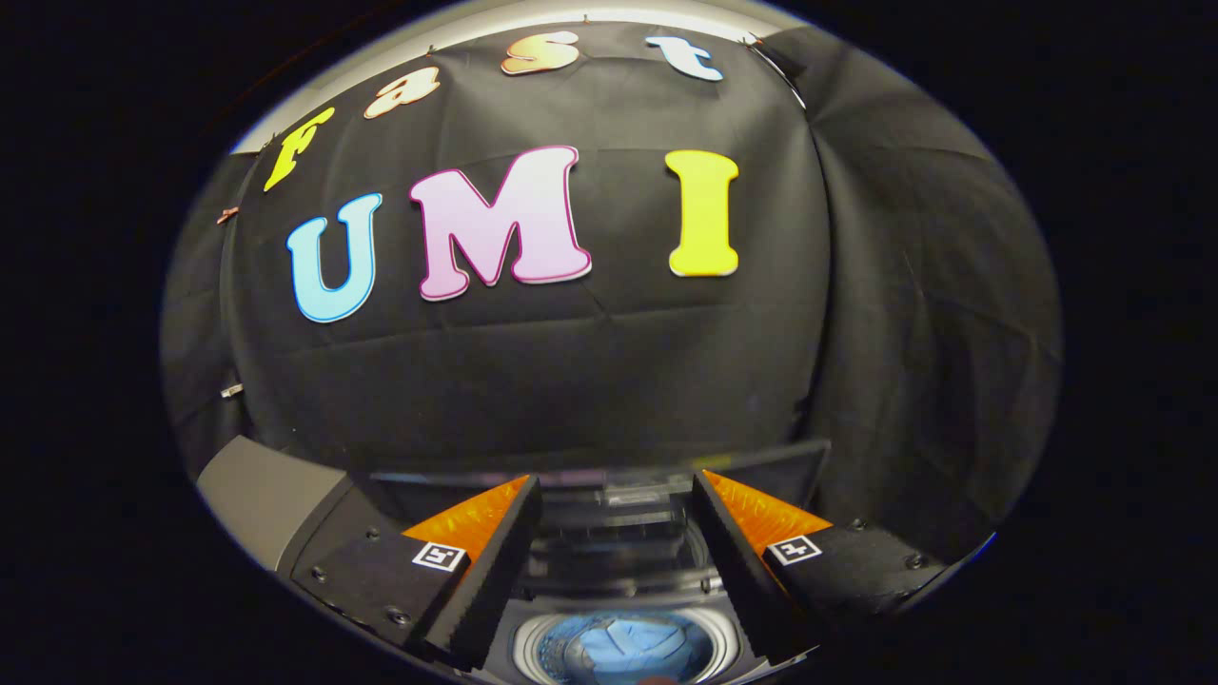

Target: Put the clothes into the washing machine and then close the washing machine lid.

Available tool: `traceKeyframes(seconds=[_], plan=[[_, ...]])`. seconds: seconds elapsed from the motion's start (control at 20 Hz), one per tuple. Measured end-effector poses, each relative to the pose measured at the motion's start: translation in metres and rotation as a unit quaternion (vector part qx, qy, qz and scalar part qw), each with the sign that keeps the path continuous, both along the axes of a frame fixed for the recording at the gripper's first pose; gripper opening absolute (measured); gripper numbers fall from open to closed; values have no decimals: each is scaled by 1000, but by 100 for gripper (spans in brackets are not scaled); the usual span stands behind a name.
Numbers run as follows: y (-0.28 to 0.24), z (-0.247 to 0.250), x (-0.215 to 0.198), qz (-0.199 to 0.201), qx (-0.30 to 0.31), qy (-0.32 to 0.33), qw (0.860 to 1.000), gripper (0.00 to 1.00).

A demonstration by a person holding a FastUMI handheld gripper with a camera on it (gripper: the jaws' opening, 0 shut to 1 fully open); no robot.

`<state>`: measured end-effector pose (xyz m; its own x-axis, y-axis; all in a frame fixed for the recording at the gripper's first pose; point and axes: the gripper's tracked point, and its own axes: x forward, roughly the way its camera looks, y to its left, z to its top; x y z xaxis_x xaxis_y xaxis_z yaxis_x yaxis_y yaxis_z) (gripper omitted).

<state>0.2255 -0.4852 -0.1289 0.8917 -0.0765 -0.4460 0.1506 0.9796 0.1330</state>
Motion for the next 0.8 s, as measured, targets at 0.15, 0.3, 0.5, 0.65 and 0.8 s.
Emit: traceKeyframes(seconds=[0.15,0.3,0.5,0.65,0.8], plan=[[4,-27,36,0,-33,24,999,99],[3,-41,44,-9,-35,33,999,100],[8,-43,41,0,-37,31,999,100],[8,-44,40,0,-38,40,998,100],[9,-43,36,2,-39,50,998,100]])
